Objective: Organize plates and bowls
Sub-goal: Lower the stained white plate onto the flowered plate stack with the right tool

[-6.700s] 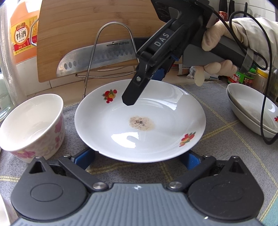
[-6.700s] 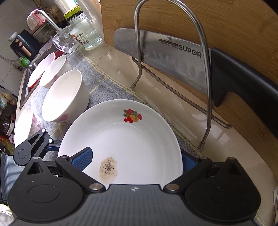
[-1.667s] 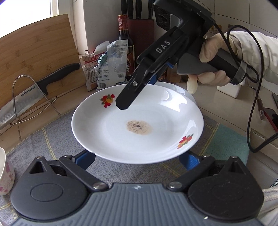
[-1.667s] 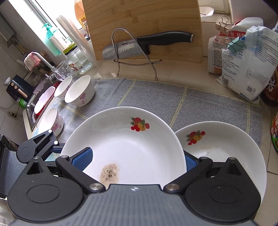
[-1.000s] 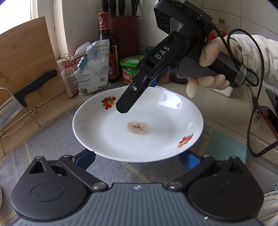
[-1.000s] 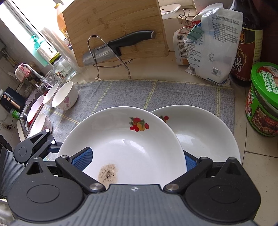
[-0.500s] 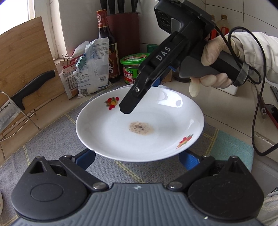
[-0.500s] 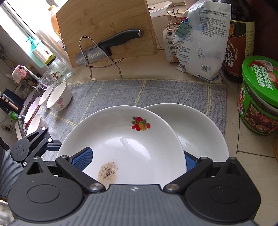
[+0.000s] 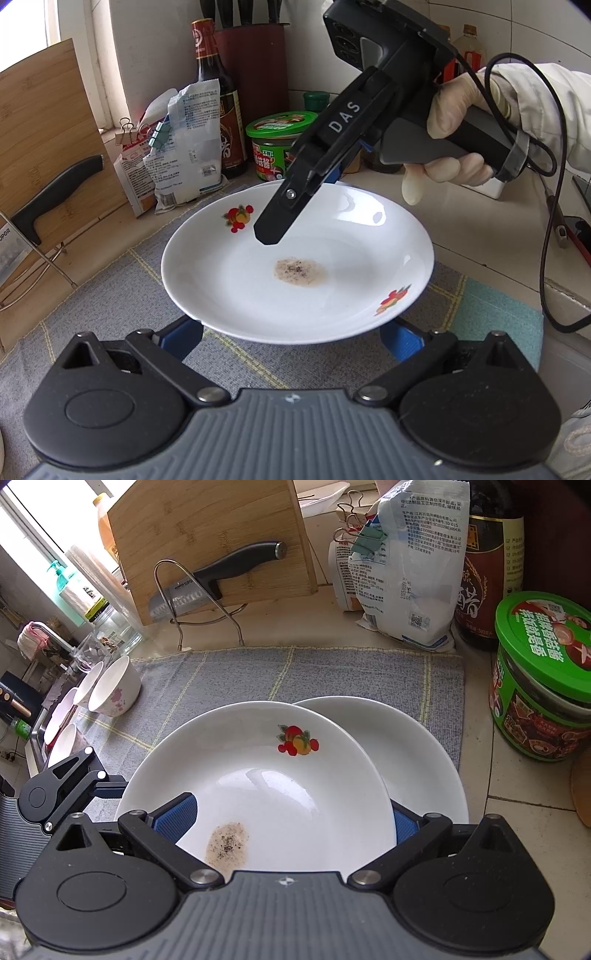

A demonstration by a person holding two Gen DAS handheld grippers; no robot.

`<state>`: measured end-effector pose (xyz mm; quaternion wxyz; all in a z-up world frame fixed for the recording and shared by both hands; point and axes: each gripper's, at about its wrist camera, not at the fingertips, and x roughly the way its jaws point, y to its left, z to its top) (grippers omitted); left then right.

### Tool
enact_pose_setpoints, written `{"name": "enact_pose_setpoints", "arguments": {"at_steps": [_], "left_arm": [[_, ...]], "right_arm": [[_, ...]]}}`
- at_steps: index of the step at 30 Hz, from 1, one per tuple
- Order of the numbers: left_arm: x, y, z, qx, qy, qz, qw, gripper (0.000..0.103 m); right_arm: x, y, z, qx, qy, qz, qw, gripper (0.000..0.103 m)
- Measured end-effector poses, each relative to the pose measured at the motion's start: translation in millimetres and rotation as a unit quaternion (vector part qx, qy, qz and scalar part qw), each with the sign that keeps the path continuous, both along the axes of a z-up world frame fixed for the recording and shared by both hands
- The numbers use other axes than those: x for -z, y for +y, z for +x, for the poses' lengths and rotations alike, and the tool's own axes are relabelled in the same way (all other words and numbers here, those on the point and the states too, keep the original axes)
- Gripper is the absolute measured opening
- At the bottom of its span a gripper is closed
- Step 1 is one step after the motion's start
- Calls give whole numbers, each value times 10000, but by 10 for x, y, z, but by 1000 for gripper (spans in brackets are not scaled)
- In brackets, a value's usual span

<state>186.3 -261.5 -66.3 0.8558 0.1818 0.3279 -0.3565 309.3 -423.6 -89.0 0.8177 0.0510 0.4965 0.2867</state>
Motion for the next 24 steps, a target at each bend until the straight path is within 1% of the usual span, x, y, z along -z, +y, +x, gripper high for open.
{"name": "enact_pose_setpoints", "arguments": {"at_steps": [12, 24], "left_arm": [[48, -53, 117, 121, 14, 47, 9999, 101], [89, -47, 170, 252, 71, 12, 9997, 101]], "right_arm": [[21, -100, 23, 173, -9, -127, 9998, 103], [28, -175, -15, 304, 24, -232, 9993, 103]]}}
